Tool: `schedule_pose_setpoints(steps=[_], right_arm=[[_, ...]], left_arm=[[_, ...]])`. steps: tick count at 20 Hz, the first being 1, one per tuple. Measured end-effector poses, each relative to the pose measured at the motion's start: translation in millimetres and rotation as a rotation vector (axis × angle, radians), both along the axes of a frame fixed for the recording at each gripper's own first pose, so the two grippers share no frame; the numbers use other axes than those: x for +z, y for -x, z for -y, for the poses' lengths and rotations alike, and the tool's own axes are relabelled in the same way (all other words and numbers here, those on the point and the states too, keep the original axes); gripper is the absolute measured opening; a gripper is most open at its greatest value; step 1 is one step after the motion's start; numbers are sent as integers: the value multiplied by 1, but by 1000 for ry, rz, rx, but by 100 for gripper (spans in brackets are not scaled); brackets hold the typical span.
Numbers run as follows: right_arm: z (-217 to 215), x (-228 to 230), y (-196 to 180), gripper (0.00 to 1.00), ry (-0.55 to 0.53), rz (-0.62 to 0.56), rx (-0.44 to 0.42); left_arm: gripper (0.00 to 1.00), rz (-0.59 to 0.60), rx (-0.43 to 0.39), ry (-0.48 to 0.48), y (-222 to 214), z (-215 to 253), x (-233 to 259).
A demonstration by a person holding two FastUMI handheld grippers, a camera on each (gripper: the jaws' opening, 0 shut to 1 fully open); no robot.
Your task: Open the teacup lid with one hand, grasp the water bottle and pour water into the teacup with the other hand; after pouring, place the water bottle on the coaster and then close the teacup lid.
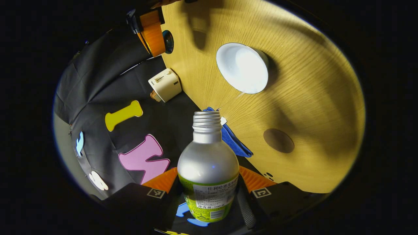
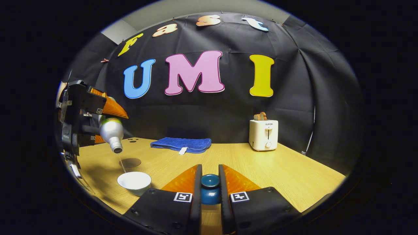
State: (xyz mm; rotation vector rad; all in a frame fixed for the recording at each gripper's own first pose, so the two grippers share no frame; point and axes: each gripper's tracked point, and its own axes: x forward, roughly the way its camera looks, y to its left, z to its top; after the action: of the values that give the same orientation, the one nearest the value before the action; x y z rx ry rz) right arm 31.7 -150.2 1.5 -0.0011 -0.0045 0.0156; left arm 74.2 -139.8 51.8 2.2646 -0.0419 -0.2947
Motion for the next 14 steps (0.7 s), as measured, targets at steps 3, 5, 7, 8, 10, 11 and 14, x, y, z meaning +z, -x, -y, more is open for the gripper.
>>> schedule_pose_setpoints(steps=[3,5,7,8,10,11,14], right_arm=[[0,0,0,28,0,0,0],[0,0,0,28,0,0,0],[0,0,0,28,0,0,0],[0,0,0,28,0,0,0],[0,0,0,28,0,0,0],[0,0,0,28,0,0,-1],[0,0,0,28,0,0,-1]], left_arm=[[81,-1,0,-7,1,3,0],[81,2,-8,-20,5,5,1],[81,0,-7,-23,4,5,2],[81,-2,-5,-24,5,5,1],[81,-2,-9,-25,5,6,1],[81,-2,-10,-25,5,7,1],[81,-5,-12,-24,4,6,0]])
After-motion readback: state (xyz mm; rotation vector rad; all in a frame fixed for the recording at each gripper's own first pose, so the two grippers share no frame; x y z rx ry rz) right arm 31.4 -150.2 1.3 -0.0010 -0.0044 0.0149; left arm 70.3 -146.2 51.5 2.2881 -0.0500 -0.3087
